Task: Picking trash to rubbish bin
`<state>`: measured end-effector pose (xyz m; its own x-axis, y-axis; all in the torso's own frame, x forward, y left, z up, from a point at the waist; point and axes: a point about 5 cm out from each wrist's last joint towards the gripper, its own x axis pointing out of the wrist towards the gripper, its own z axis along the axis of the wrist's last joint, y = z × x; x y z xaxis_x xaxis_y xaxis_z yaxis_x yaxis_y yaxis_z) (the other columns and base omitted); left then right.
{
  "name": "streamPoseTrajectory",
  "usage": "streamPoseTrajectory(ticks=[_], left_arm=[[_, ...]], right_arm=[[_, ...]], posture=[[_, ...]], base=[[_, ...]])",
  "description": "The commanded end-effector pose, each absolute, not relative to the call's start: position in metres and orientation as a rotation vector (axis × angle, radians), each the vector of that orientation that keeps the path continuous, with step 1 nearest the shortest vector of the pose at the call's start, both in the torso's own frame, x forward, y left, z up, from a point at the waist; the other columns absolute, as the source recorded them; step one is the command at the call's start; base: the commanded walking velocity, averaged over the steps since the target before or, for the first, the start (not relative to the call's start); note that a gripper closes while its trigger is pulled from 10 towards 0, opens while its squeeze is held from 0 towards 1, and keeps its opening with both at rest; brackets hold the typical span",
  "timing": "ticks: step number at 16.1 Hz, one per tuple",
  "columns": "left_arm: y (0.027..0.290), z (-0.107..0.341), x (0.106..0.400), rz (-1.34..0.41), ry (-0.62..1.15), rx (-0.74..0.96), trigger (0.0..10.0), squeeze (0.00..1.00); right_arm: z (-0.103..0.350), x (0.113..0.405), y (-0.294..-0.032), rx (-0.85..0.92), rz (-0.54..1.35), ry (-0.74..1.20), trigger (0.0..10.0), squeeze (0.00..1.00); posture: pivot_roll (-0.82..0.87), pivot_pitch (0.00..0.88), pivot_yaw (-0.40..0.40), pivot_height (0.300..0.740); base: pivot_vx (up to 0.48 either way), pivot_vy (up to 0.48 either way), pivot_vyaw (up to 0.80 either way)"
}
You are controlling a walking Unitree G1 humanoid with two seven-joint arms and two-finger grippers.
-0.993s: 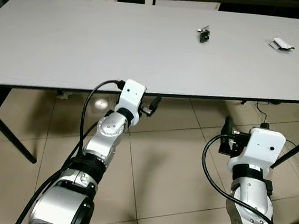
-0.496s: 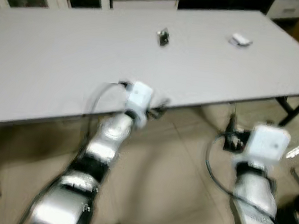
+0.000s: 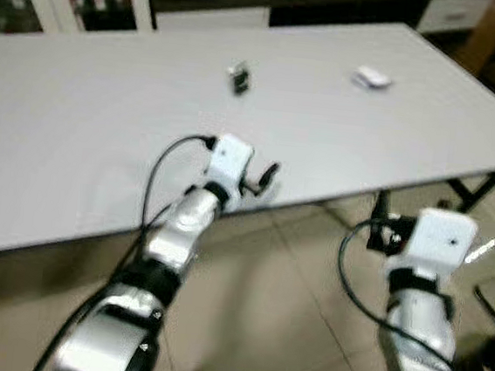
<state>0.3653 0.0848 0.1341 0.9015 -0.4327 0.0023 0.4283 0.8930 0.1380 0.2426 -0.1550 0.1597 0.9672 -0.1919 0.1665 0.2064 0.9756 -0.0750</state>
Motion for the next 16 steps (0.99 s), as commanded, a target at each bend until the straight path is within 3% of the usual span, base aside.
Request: streamPoseTrajectory(ticks=[1,16], left_arm=[[0.079,0.136,0.365,-0.462,-0.038,0.133,10.0,0.0],[0.088,0.143,0.373,-0.366,-0.061,0.162,10.0,0.0]], right_arm=[[0.162,0.241,-0.158,-0.119,-0.21,-0.17,10.0,0.0],[0.161,0.239,-0.145,-0.118,-0.119,-0.161,10.0,0.0]], posture=[[0.05,0.081,0.001,0.74],[0.05,0.087,0.01,0.74]], base=[[0.412,0.0,0.0],[0.367,0.0,0.0]])
